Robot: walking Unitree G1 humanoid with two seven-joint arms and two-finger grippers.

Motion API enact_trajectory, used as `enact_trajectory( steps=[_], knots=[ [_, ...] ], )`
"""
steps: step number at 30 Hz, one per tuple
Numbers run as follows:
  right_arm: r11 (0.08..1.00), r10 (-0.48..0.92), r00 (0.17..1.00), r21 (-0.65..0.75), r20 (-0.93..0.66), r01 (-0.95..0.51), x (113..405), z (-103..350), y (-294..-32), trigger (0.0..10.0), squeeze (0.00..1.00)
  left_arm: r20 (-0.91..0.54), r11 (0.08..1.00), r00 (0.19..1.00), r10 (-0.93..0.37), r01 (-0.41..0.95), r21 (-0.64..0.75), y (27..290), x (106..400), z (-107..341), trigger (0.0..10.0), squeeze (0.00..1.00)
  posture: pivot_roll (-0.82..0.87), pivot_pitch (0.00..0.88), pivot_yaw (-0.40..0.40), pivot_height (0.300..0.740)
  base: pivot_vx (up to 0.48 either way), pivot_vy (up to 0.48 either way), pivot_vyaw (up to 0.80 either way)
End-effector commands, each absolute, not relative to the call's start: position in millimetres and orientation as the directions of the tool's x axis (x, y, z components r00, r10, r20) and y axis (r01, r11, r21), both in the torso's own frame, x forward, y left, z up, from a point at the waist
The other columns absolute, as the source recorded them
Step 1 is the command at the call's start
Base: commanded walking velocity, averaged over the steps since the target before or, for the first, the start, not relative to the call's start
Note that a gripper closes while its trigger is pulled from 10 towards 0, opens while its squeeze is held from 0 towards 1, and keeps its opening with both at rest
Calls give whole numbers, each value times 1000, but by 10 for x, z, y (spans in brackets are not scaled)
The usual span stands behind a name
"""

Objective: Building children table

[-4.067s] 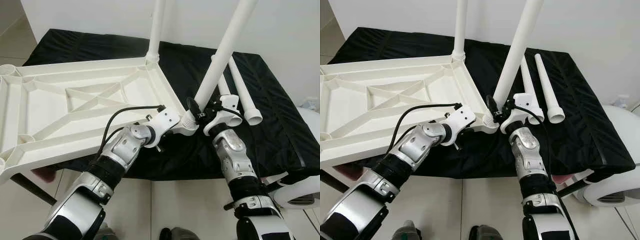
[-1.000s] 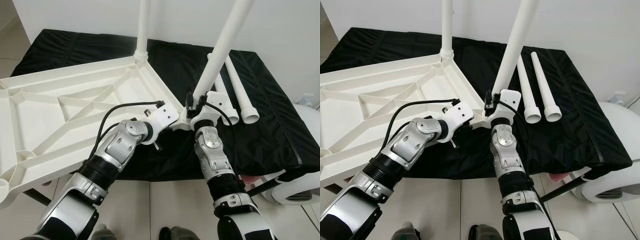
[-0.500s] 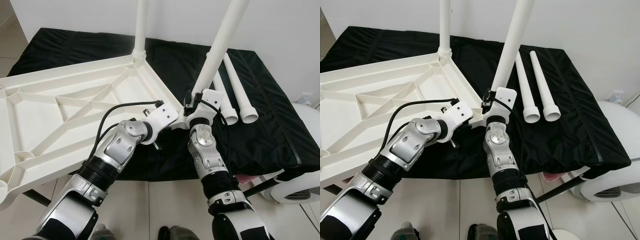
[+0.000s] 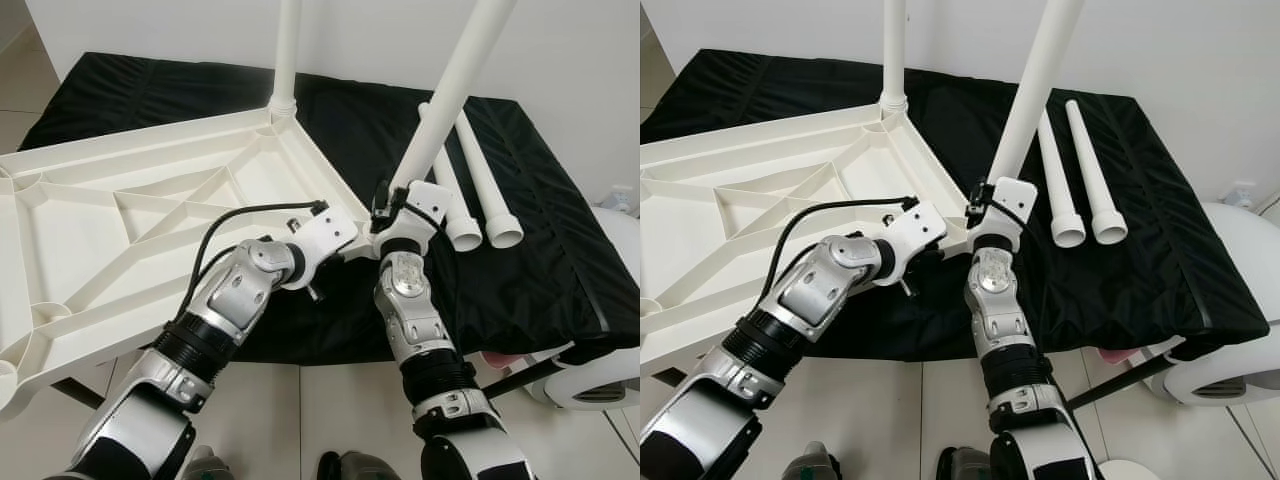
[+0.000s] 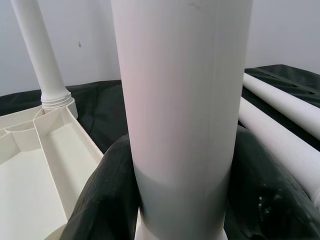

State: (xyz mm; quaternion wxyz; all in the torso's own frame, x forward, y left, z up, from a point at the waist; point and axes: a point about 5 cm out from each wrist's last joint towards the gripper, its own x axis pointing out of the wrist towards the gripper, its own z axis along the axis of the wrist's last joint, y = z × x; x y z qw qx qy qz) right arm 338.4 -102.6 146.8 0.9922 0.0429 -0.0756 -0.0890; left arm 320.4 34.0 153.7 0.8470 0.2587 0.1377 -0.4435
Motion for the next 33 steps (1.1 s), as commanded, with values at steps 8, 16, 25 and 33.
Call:
enact_trajectory(
  steps=[8,16,25,33],
  knots=[
    [966,-252,960,28,-123,258,3262,907,-1223,10000,710,-477,466,558,-679,830,307,331,3165,1497,10000,0,59,82,-85,740,0,0,0],
    [973,-231,970,11,-69,233,3276,978,-1250,10000,1000,-477,464,556,-680,831,308,319,3160,1493,10000,0,54,75,-86,740,0,0,0],
    [989,-148,989,-7,-2,148,3323,1094,-1318,10000,0,-473,460,552,-686,833,306,287,3156,1492,10000,0,47,71,-90,740,0,0,0],
    [998,-61,997,6,47,61,3321,1173,-1362,10000,0,-472,460,552,-687,834,305,289,3155,1497,10000,0,45,75,-89,740,0,0,0]
  ],
)
